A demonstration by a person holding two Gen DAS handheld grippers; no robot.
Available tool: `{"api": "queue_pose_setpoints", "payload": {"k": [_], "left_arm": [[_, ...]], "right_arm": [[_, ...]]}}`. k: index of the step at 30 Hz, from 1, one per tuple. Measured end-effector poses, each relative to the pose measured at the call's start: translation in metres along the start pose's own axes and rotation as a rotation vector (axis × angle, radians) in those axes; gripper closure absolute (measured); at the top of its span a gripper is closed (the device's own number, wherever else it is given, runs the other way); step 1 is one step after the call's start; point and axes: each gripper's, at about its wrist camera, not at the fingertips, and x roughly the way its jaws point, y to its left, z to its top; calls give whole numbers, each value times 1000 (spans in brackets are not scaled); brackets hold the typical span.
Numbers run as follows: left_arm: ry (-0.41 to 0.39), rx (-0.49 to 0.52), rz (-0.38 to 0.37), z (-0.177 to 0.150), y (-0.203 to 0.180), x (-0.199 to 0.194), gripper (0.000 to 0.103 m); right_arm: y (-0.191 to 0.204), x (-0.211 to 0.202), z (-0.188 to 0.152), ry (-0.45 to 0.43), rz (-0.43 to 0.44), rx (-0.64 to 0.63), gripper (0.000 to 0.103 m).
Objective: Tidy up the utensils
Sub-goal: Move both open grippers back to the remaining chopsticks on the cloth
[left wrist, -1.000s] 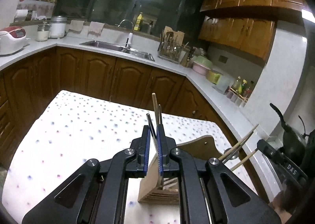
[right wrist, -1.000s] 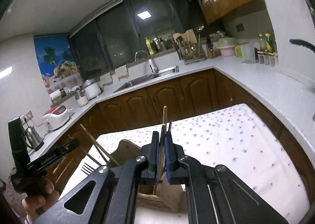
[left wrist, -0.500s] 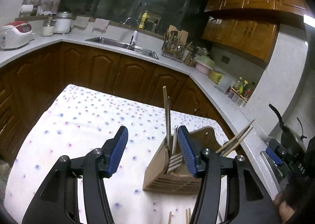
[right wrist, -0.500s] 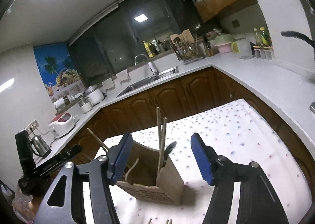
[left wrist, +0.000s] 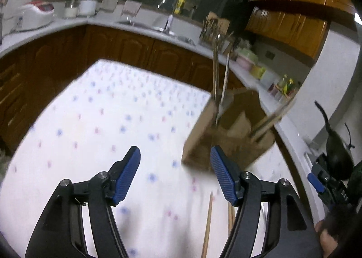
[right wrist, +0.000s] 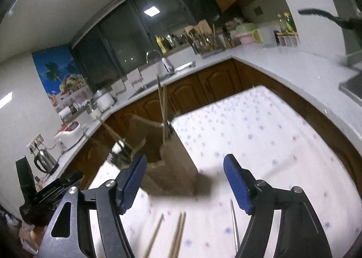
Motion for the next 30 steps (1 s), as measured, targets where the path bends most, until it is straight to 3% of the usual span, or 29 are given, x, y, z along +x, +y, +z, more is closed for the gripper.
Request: {"api": "queue_pose_setpoints", "payload": {"k": [8,14,30], "left_arm": [[81,56,29,-59,-7,0,37],[126,95,22,-82,-15,3,37],[203,203,15,-111,-39,10,37]], "right_arm": [[-19,-13,-54,81,-48,9,31],[-29,-12,-82,149,-77,14,31],[-35,-14,-100,200,-108,7,31]]}}
